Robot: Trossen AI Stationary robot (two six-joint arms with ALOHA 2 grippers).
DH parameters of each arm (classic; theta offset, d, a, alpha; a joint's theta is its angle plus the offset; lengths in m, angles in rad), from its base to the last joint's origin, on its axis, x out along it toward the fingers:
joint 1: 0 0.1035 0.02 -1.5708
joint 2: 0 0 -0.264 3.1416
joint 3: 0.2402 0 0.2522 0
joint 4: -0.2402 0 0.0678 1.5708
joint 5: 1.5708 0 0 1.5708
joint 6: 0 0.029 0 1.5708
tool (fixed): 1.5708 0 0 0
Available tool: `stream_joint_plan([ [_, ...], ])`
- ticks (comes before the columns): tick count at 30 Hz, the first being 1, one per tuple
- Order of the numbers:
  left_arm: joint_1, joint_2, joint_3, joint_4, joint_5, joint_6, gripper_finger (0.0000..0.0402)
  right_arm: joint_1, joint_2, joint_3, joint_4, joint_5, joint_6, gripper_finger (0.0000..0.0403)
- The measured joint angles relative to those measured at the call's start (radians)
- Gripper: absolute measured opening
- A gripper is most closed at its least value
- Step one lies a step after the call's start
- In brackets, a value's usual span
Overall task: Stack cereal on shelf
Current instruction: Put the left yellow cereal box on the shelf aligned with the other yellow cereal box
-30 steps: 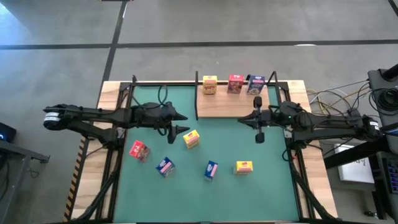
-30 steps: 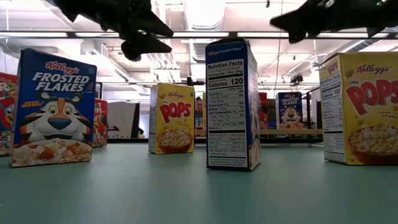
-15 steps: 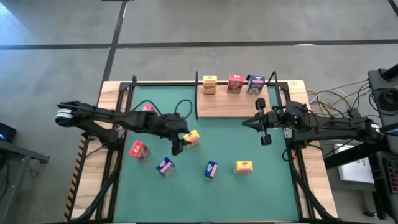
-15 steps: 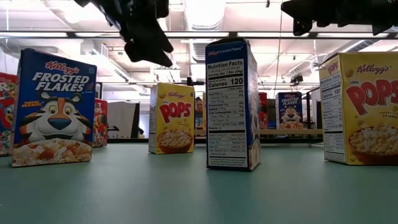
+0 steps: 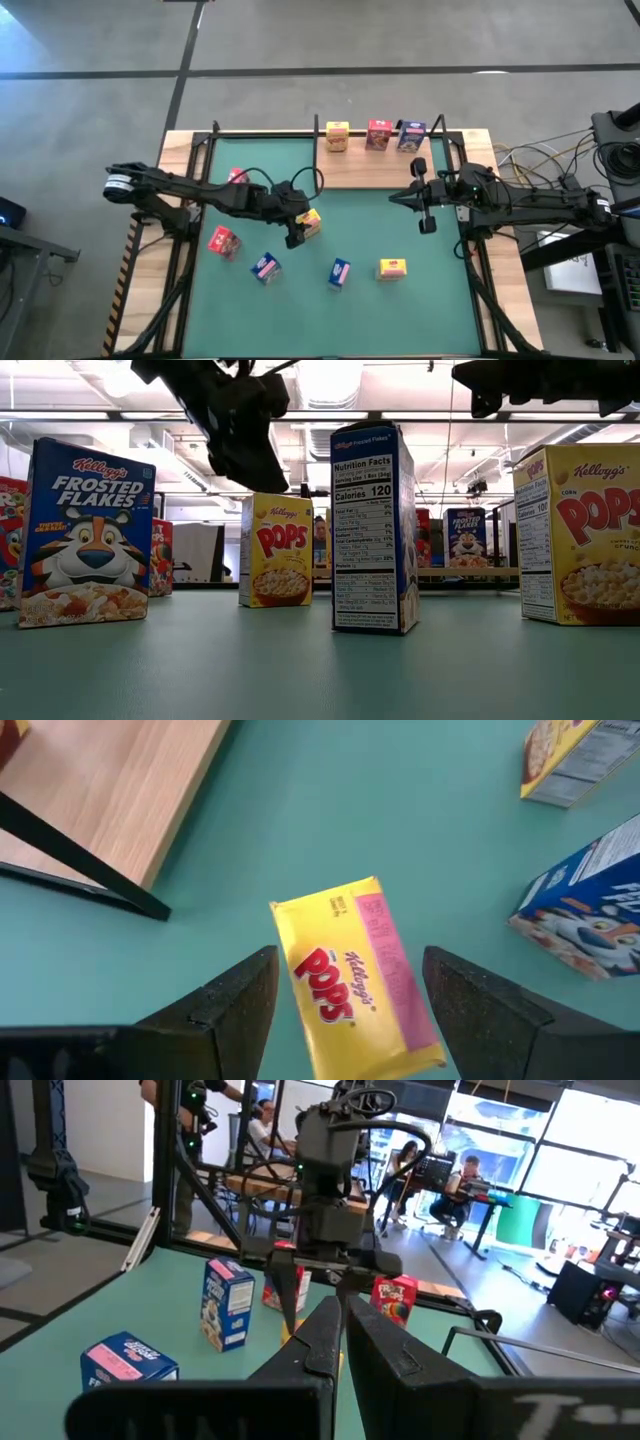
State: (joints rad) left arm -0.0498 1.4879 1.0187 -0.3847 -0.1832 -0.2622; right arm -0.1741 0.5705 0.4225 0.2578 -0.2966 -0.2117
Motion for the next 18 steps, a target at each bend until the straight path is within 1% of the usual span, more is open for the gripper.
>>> stream_joint_plan([
  [6, 0.0, 0.0, -0.004, 0.0, 0.035, -0.019, 0.0233, 0.0, 0.0, 0.0, -0.011, 0.0, -0.001, 0.0012],
  [18, 0.0, 0.055, -0.02, 0.001, 0.036, -0.031, 0.0233, 0.0, 0.0, 0.0, -0.014, 0.0, -0.001, 0.0012],
])
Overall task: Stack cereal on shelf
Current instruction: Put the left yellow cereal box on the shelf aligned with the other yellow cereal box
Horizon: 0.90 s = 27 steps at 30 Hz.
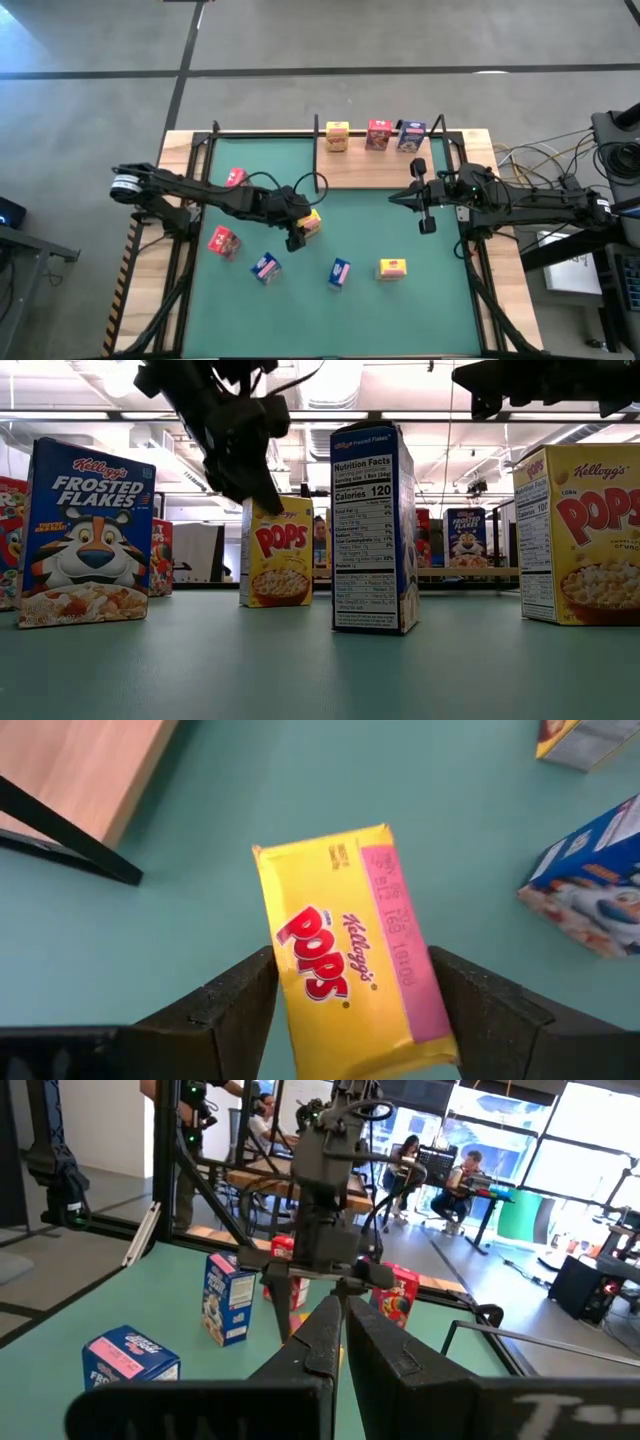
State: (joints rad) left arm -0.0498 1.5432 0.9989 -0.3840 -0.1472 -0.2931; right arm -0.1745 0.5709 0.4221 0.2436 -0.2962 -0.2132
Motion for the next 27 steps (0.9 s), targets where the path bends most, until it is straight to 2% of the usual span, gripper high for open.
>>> stream_joint_plan([
  [16, -0.002, 0.014, 0.001, -0.02, 0.001, 0.011, 0.0228, 0.0, 0.0, 0.0, -0.004, 0.001, -0.007, 0.0012],
  [27, -0.002, 0.014, 0.001, -0.023, 0.0, 0.022, 0.0138, 0.0, 0.0, 0.0, -0.029, 0.001, 0.016, 0.0012],
])
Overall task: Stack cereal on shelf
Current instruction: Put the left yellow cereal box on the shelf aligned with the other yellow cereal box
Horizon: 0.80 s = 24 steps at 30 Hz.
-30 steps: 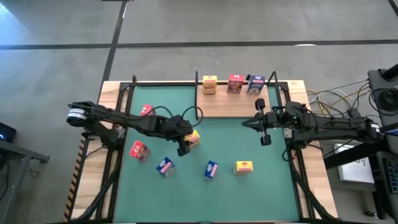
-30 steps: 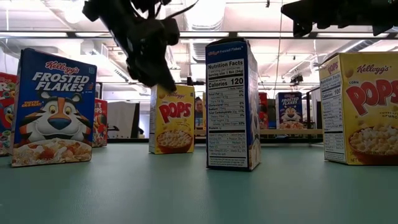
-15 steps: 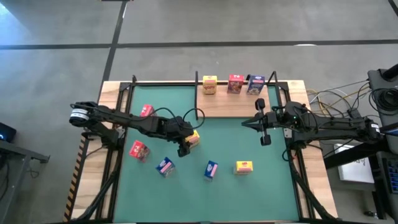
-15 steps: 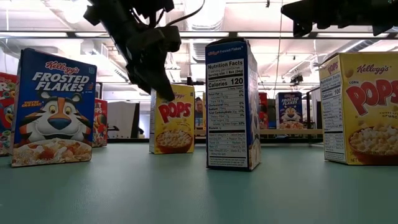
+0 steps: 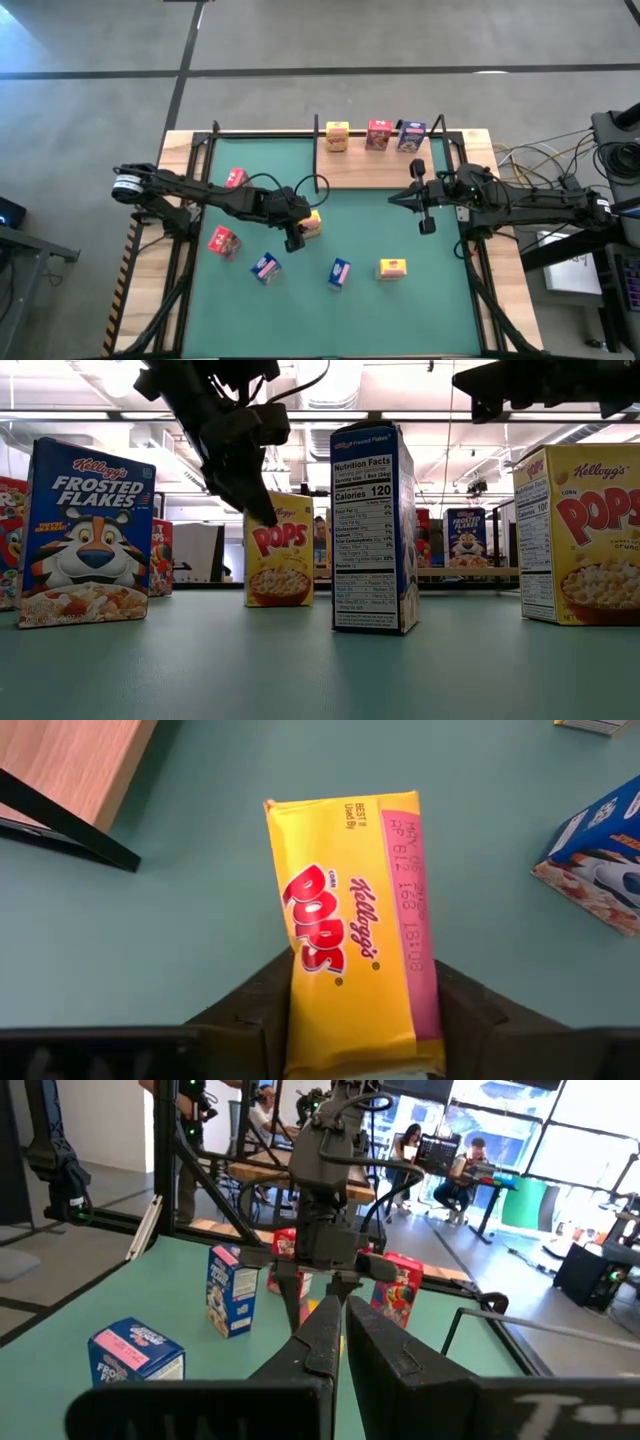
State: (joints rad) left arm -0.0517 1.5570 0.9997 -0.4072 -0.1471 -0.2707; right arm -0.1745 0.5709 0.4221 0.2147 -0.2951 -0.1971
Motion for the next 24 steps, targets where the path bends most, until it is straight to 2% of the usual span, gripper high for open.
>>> stream_joint_plan([
  [5, 0.0, 0.0, 0.017, -0.005, 0.003, 0.009, 0.0146, 0.0, 0.0, 0.0, -0.002, 0.0, 0.018, 0.0012],
  [10, 0.0, 0.0, 0.109, -0.045, 0.006, 0.077, 0.0165, 0.0, 0.0, 0.0, -0.006, 0.0, 0.022, 0.0012],
  [18, 0.017, 0.0, 0.303, -0.082, 0.006, 0.331, 0.0168, 0.0, 0.0, 0.0, -0.026, 0.0, 0.022, 0.0012],
  [24, 0.081, 0.0, 0.41, -0.076, 0.007, 0.516, 0.0168, 0.0, 0.0, 0.0, -0.027, 0.0, 0.023, 0.0012],
])
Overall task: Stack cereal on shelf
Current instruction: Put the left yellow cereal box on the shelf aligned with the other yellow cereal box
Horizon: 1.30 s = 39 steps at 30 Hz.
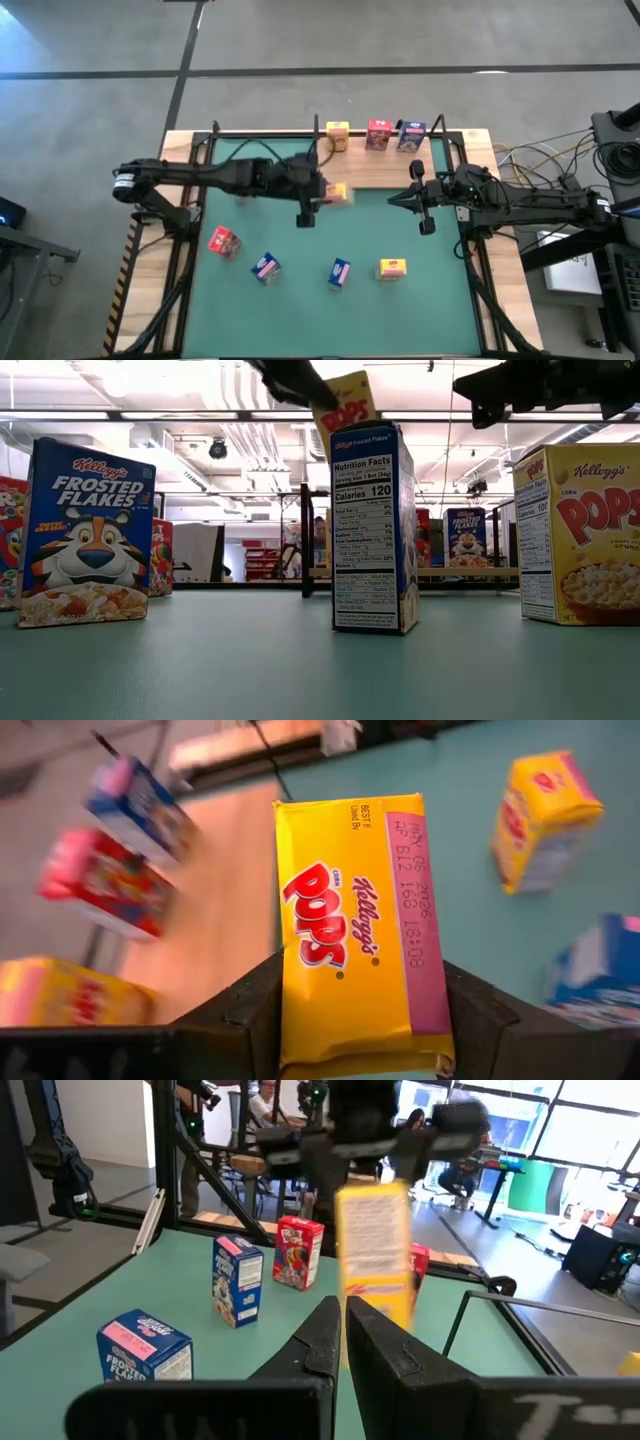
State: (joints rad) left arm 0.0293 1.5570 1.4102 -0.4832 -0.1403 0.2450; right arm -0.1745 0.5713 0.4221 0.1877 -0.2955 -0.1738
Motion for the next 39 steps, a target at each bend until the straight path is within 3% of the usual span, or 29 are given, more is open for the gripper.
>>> stream_joint_plan([
  [12, 0.177, 0.002, 0.018, 0.115, 0.003, 0.09, 0.0168, 0.0, 0.0, 0.0, -0.001, 0.0, -0.012, 0.0012],
  [15, 0.203, 0.002, 0.018, 0.144, 0.065, 0.087, 0.0168, 0.0, 0.0, 0.0, -0.001, 0.0, -0.022, 0.0012],
  [18, 0.209, 0.013, 0.018, 0.172, 0.103, 0.085, 0.0168, 0.0, 0.0, 0.0, 0.0, 0.0, -0.024, 0.0012],
  [39, 0.239, 0.195, 0.052, 0.154, 0.099, 0.11, 0.0168, 0.0, 0.0, 0.0, -0.006, 0.0, -0.027, 0.0012],
])
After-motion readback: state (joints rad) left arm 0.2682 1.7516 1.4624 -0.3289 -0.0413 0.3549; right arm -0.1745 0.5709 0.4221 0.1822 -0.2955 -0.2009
